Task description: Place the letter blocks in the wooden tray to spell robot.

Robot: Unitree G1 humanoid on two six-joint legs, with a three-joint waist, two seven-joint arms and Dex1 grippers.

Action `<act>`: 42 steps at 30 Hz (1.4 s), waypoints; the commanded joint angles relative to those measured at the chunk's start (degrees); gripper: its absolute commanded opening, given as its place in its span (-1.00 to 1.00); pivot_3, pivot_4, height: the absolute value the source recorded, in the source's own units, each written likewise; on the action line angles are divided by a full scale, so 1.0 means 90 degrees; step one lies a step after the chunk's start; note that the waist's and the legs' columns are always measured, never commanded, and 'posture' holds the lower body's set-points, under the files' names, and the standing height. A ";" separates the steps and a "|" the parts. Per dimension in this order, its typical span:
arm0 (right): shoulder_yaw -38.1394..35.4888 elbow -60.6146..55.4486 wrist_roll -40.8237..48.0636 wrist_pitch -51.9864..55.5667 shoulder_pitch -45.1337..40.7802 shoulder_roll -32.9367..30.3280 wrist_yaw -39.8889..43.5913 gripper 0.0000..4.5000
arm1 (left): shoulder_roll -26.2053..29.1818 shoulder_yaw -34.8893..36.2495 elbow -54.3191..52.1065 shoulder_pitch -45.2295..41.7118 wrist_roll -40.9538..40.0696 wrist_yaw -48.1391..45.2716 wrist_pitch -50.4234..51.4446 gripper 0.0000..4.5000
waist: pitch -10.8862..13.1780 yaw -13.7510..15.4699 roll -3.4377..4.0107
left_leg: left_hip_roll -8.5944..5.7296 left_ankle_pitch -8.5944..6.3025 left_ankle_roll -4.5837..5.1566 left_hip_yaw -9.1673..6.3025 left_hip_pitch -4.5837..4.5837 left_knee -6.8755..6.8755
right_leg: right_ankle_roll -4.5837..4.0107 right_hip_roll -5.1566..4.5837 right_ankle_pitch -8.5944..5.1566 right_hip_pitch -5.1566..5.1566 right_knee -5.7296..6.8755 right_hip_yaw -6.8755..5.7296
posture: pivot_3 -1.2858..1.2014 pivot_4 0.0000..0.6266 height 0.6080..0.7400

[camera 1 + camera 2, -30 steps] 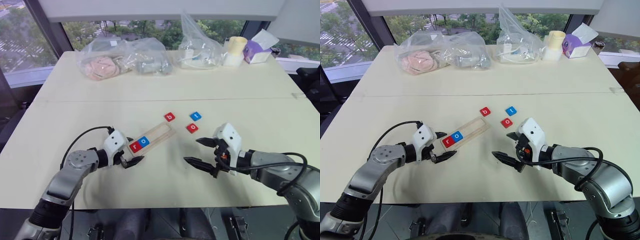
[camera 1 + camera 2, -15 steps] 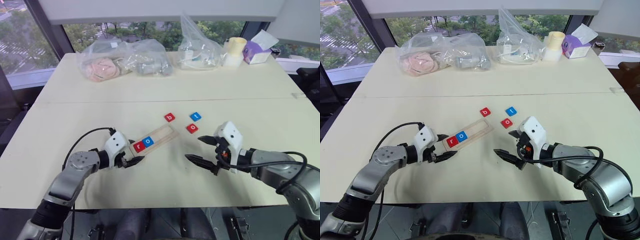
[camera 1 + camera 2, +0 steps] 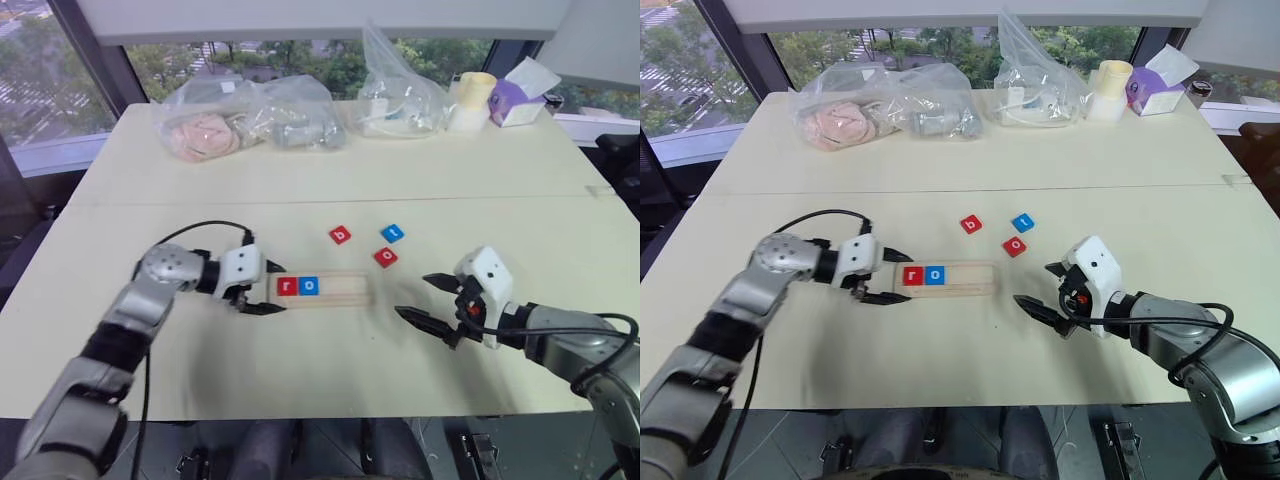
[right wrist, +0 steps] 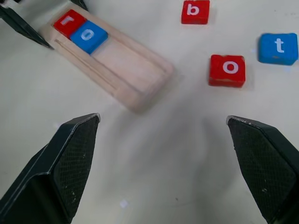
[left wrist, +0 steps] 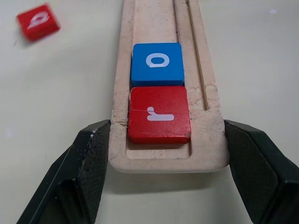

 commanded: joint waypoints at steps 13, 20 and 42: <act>-0.0253 -0.0419 0.0169 -0.0060 -0.0084 0.0528 -0.0695 1.00 | -0.0552 0.0157 0.0976 -0.0407 0.0056 -0.0270 0.0098 0.98 | 0.0000 -0.0021 0.0000 | 0.0001 0.0000 0.0002 -0.0003 0.0009 0.0011 | 0.0019 0.0005 0.0008 0.0011 0.0010 0.0000 | 0.03 -0.52 1.00; 0.0944 0.1279 -0.0608 -0.0022 -0.2451 0.1414 -0.1267 1.00 | 0.0342 0.1224 -0.0178 0.0001 -0.0782 -0.0237 0.1512 0.98 | 0.0011 -0.0201 -0.0014 | 0.0014 0.0002 0.0000 -0.0012 0.0014 0.0010 | 0.0014 0.0023 0.0012 -0.0002 0.0033 0.0003 | 0.03 -0.52 1.00; 0.2899 0.6448 -0.3514 -0.1482 -0.5298 0.3928 -0.1399 1.00 | 0.0655 0.4155 -0.5197 0.2698 -0.3178 0.3151 0.5404 0.98 | 0.0015 -0.0241 -0.0013 | 0.0015 0.0034 -0.0053 -0.0007 0.0010 -0.0012 | 0.0000 0.0058 0.0029 -0.0067 0.0111 0.0030 | 0.03 -0.52 1.00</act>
